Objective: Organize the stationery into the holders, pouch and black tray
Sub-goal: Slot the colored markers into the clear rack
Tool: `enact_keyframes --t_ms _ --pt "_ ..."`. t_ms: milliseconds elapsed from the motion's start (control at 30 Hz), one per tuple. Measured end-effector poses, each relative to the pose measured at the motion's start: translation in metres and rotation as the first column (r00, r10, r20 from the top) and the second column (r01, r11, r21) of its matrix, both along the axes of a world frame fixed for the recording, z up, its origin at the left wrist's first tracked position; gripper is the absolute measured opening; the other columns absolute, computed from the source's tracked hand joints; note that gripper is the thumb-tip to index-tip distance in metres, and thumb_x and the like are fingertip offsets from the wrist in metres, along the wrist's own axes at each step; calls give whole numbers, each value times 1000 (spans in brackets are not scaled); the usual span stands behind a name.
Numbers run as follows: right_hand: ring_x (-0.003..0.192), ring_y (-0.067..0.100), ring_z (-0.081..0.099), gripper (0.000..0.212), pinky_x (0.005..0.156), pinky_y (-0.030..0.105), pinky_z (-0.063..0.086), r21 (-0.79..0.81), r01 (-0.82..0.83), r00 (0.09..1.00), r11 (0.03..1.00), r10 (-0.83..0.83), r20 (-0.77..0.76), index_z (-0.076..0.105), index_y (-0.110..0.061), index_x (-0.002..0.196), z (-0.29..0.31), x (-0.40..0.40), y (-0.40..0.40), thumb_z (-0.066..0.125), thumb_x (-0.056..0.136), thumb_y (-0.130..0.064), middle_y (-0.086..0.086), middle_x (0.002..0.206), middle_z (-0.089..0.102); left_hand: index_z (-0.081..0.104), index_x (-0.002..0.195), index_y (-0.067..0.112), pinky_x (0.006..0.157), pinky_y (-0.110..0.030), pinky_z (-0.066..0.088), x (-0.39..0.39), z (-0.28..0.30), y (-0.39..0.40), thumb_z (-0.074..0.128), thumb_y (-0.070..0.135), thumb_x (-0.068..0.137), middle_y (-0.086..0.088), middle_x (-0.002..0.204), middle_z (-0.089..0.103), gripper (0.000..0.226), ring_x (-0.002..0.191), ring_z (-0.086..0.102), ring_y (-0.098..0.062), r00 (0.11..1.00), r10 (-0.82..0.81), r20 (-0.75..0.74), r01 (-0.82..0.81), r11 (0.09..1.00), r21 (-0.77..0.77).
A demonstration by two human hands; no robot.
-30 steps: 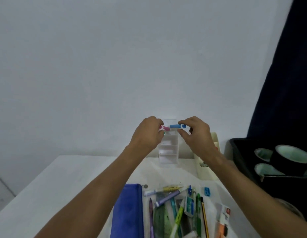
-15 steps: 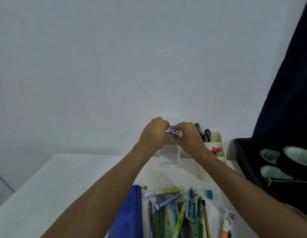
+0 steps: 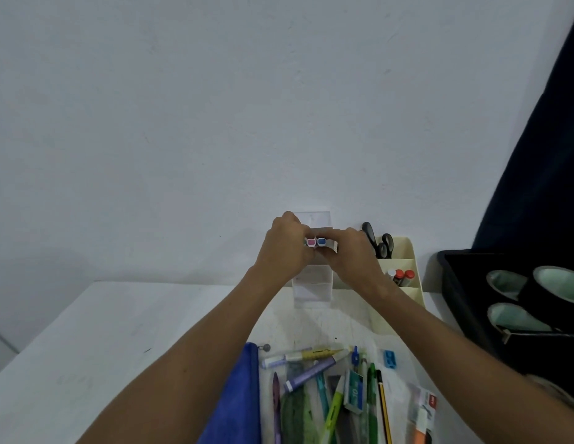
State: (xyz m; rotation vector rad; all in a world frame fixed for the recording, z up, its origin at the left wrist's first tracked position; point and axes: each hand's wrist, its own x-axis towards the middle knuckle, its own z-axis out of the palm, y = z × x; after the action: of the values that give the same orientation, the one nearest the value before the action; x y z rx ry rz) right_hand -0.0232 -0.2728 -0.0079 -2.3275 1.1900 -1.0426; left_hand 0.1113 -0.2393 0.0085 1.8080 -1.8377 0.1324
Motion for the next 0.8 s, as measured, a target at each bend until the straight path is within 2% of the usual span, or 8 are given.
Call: enact_keyframes --t_ms 167,267,367,433,500,567,667,800 --pt "68 6 53 31 70 11 35 -33 9 1000 999 -10 -7 67 -27 118 -3 1 -3 65 89 -19 1 103 74 73 102 5 78 -29 45 3 -5 -2 71 22 82 -11 114 55 26 101 53 -25 998 48 -39 -49 999 -25" --pt "57 2 47 32 57 6 30 -61 11 999 998 -13 -31 67 -31 117 -8 3 -6 65 88 -17 1 92 75 69 106 0 87 -32 45 4 -6 -2 75 22 79 -14 126 52 36 112 52 -28 992 63 -106 -65 998 -18" --pt "70 13 61 34 60 17 43 -92 4 1000 996 -6 -12 68 -33 115 -14 7 -9 64 88 -13 0 90 75 68 109 0 93 -40 45 2 -6 -3 73 19 81 -17 130 50 35 117 50 -31 991 53 -120 -54 999 -4" --pt "76 18 63 34 60 25 44 -145 24 999 989 -29 -33 68 -32 114 -18 11 -12 62 88 -12 0 89 74 70 108 1 95 -41 44 3 -8 -4 72 18 81 -17 130 49 31 119 49 -31 992 57 -109 -56 998 5" --pt "78 18 55 31 58 26 37 -234 62 987 970 -95 -132 68 -28 114 -24 13 -16 61 89 -11 -2 90 72 71 107 3 96 -42 43 4 -11 -6 72 17 82 -16 130 49 29 120 48 -31 993 57 -103 -56 998 6" --pt "77 17 48 27 54 27 38 -352 74 958 933 -164 -236 69 -21 107 -29 15 -21 66 84 -7 -4 95 72 72 107 7 97 -41 42 4 -13 -9 71 17 82 -15 131 49 28 122 47 -29 992 60 -108 -61 998 -2" --pt "76 20 52 30 51 29 43 -437 61 947 897 -190 -258 72 -15 99 -31 14 -26 77 74 -2 -1 97 73 73 108 12 99 -41 40 4 -15 -11 70 17 82 -14 130 49 26 124 45 -27 992 55 -109 -57 998 -19" --pt "78 22 53 31 53 30 44 -449 50 941 892 -192 -277 71 -14 101 -31 14 -27 78 73 -3 1 98 73 74 106 16 99 -39 39 5 -17 -13 68 18 83 -14 131 48 25 125 43 -27 993 61 -102 -64 998 -20"
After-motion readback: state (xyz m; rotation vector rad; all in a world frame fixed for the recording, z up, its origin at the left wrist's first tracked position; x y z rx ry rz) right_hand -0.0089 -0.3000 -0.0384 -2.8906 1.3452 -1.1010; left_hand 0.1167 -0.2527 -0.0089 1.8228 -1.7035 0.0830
